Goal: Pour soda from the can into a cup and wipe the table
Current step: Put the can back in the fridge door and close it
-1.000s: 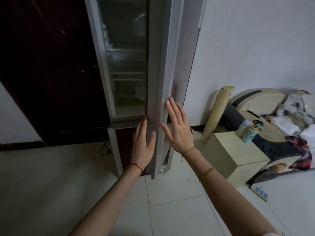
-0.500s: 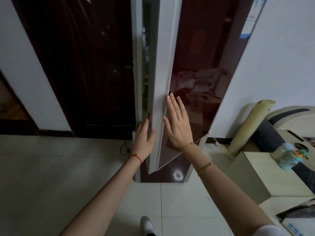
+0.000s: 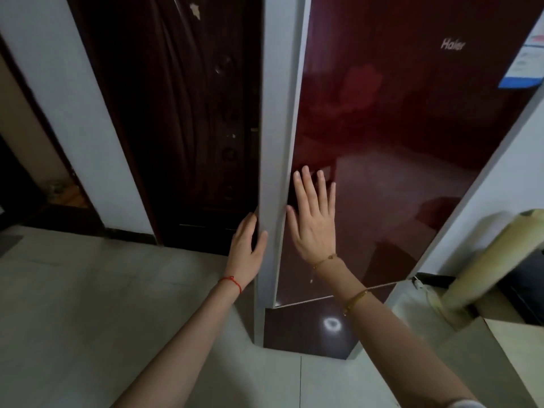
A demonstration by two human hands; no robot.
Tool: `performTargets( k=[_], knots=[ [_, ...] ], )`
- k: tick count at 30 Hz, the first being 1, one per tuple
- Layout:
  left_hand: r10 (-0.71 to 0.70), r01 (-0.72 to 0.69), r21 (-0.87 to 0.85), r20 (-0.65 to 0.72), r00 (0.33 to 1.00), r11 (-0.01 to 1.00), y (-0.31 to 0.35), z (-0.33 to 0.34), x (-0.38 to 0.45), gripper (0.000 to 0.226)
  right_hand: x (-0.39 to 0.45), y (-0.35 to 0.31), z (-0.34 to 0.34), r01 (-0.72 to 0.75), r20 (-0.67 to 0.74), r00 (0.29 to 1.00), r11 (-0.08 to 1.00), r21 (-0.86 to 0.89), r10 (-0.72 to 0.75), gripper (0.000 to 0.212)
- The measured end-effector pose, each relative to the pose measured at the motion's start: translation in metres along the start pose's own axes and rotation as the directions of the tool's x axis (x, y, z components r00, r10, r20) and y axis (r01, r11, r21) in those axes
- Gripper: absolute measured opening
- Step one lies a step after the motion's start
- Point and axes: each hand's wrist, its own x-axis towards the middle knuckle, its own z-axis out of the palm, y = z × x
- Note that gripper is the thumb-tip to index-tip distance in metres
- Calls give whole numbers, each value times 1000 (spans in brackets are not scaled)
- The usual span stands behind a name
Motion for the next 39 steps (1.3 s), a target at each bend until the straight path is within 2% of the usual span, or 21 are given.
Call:
performTargets(
  k=[8,19,32,39],
  knots=[
    [-6,6,9,6,1000,1000,-36,0,74,49,46,19,55,39,-1,999,999,-35,-39,59],
    [-29,25,45,80,996,999,-76,11,142,55,86,35,104,-25,17,999,994,-107,27,59],
    [57,-55,-19,181,982,998,-98,13,183,46,100,31,109,-97,54,993,988,-120,104,62],
    [88,-74,-72,211,974,995,-94,6,180,49,100,22,98,-122,94,987,988,-95,131,62]
  ],
)
